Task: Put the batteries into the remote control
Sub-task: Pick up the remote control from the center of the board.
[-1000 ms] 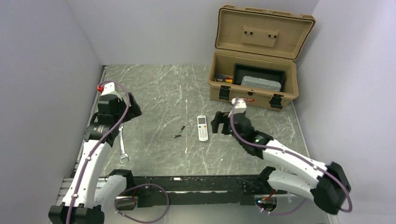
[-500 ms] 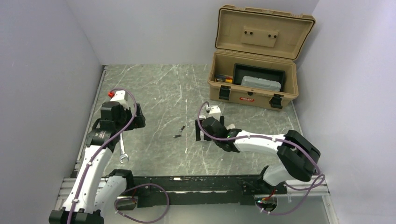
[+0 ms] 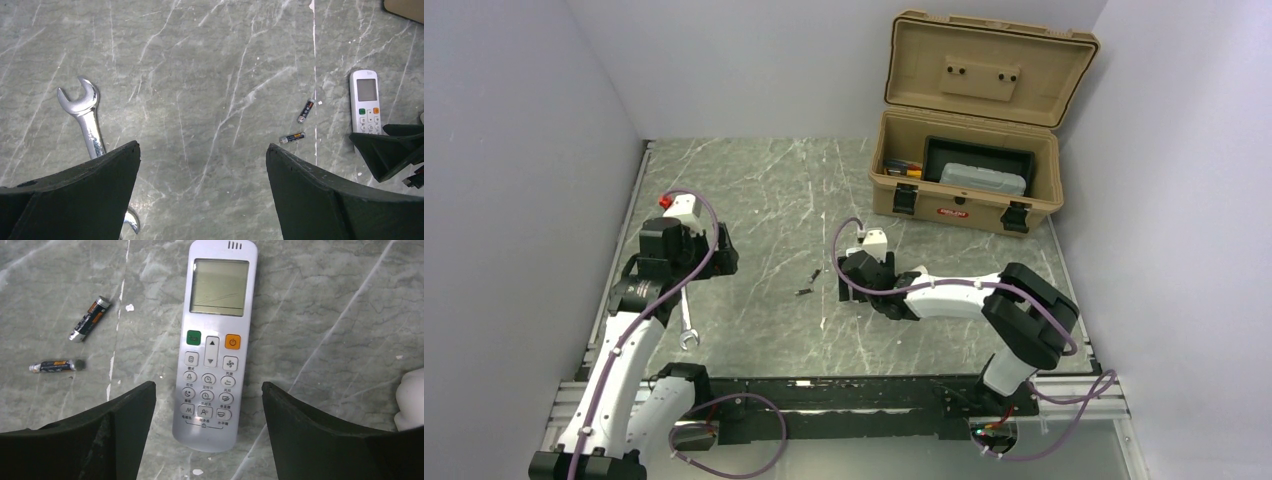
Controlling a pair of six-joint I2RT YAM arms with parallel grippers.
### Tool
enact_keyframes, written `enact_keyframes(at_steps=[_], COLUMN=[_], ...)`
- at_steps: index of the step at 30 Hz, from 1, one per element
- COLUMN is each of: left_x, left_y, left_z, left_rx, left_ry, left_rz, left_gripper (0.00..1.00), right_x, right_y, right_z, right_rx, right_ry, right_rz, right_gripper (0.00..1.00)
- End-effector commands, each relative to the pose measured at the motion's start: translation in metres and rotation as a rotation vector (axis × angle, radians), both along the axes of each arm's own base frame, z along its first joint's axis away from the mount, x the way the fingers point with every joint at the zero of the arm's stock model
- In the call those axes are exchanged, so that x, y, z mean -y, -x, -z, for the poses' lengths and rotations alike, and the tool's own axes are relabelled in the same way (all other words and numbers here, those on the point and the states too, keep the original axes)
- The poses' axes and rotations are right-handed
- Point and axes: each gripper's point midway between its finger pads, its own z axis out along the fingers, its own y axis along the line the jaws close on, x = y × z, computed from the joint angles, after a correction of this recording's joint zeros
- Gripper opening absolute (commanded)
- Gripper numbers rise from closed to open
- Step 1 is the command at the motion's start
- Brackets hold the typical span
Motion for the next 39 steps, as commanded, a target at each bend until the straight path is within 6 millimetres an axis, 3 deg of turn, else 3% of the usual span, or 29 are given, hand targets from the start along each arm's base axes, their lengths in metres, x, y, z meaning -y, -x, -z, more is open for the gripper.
enact_keyframes(at_steps=[1,20,27,33,35,39], left_x=[0.004,0.009,0.012,0.028,0.037,0.062], left_y=[-0.003,-0.003,-0.003,-0.003,-0.003,-0.001], left_z=[-0.008,-0.004,-0.004,-0.010,-0.020,-0.047], left_rx=[0.034,0.017,0.020,0.011,0.022,0.049], left_ry=[-0.002,0.014,0.035,0.128,0.176,0.292], left_rz=[0.037,0.057,0.062,0.092,0.113,0.166], left_gripper=[0.99,0.99,0.99,0.97,0.97,0.97], right_x=[-0.006,0.004,0.004,0.007,0.007,0.004], right_y=[-0.008,0.008,0.010,0.013,0.014,0.020], right_z=[-0.010,0.005,0.009,-0.001,-0.008,-0.032], right_rx=[0.037,0.006,0.008,0.037,0.063,0.163], right_ry=[-0.002,0.091,0.086,0.097,0.102,0.138], right_rz=[0.031,0.035,0.034,0.012,-0.015,-0.095], right_gripper=[0.77,0.61,0.50,0.27,0.23,0.04])
